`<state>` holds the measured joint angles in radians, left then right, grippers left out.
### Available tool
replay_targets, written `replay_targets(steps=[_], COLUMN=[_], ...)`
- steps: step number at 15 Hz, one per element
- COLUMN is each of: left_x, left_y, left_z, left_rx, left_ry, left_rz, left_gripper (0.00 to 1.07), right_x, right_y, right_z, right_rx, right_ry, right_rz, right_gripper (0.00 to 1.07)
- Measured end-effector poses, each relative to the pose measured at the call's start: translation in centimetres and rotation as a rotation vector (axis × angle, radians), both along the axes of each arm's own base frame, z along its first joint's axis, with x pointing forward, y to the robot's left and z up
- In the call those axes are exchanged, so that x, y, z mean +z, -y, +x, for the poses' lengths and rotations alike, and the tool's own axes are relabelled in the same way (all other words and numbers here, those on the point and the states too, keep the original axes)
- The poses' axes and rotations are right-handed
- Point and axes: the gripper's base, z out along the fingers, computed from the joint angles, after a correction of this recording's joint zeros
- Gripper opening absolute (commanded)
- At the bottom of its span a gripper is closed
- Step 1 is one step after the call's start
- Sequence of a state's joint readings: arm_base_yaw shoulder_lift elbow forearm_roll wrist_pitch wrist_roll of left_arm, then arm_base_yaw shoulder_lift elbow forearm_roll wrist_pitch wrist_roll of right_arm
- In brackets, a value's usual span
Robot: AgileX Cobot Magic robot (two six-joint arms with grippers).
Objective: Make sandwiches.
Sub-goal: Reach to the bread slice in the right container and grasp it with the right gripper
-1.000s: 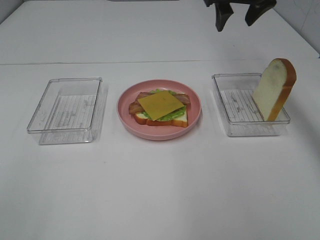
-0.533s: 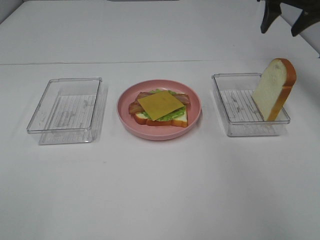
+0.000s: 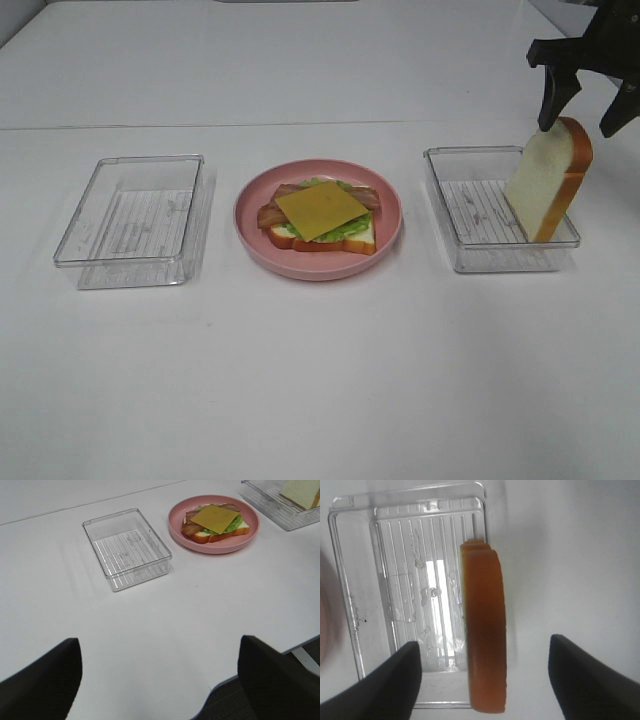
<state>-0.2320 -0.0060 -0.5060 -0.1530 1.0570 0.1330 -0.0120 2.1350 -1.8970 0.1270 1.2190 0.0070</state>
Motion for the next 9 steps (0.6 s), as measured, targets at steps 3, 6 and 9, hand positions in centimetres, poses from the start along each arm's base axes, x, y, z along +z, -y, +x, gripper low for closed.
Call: replay_targets(steps=[3,6,9], left_x=[0.0,0.0,0.0], left_y=[0.0,0.0,0.0], left_z=[0.0,0.0,0.0], left_rx=[0.0,0.0,0.0], left_ry=[0.0,0.0,0.0], left_rz=[0.0,0.0,0.0], left_gripper=[0.81,0.81,0.81], right_x=[-1.3,-3.1,-3.9], right_y=[0.0,0.0,0.0], right_z=[0.0,0.4,0.7], right_rx=[0.016,0.028,0.039], right_ry=[-0.034,-0.075,-0.071], right_rz=[-0.002,-0.001,-0.002], right_gripper=[0.68,0.67,0.56])
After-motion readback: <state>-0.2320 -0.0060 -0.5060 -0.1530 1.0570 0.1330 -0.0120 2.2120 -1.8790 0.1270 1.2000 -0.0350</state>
